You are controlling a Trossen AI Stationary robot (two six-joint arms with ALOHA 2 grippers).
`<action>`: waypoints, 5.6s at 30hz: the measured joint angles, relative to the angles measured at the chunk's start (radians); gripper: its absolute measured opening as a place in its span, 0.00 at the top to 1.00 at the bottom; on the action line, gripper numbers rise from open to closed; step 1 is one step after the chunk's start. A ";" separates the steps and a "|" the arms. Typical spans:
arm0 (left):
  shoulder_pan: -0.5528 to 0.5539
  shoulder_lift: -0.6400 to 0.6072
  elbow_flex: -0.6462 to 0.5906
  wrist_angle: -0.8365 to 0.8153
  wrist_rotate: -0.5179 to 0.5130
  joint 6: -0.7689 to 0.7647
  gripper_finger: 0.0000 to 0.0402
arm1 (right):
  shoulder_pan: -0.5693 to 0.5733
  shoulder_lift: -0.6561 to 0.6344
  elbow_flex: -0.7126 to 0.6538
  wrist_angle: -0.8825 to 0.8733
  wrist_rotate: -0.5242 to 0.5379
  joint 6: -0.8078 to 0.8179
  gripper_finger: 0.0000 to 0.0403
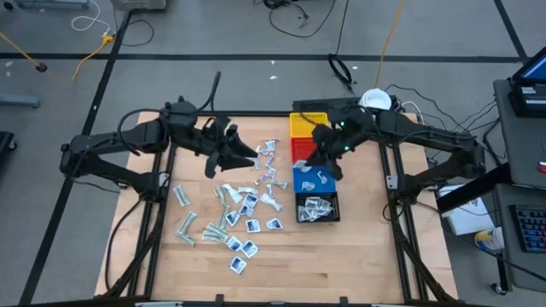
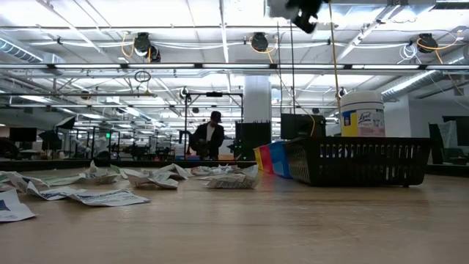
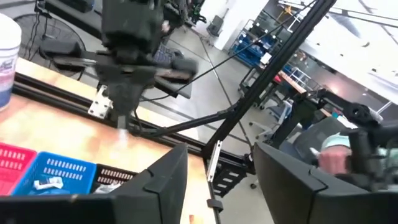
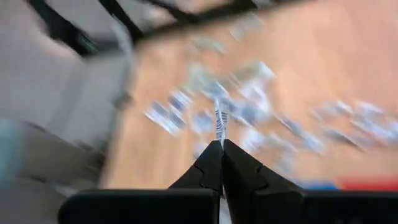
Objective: Pick & Place First Aid Supplies
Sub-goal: Put the blue alcohol pad into the blue bin
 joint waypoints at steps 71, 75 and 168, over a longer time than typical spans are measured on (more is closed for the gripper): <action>-0.087 0.006 0.037 -0.298 -0.133 0.307 0.51 | 0.221 -0.055 -0.145 0.814 0.542 0.173 0.48; -0.144 0.049 0.132 -0.563 -0.172 0.425 0.51 | 0.220 -0.056 -0.144 0.819 0.590 0.173 0.48; -0.636 0.144 -0.143 -0.519 -0.743 0.168 1.00 | 0.336 -0.074 -0.144 0.780 0.587 0.050 0.48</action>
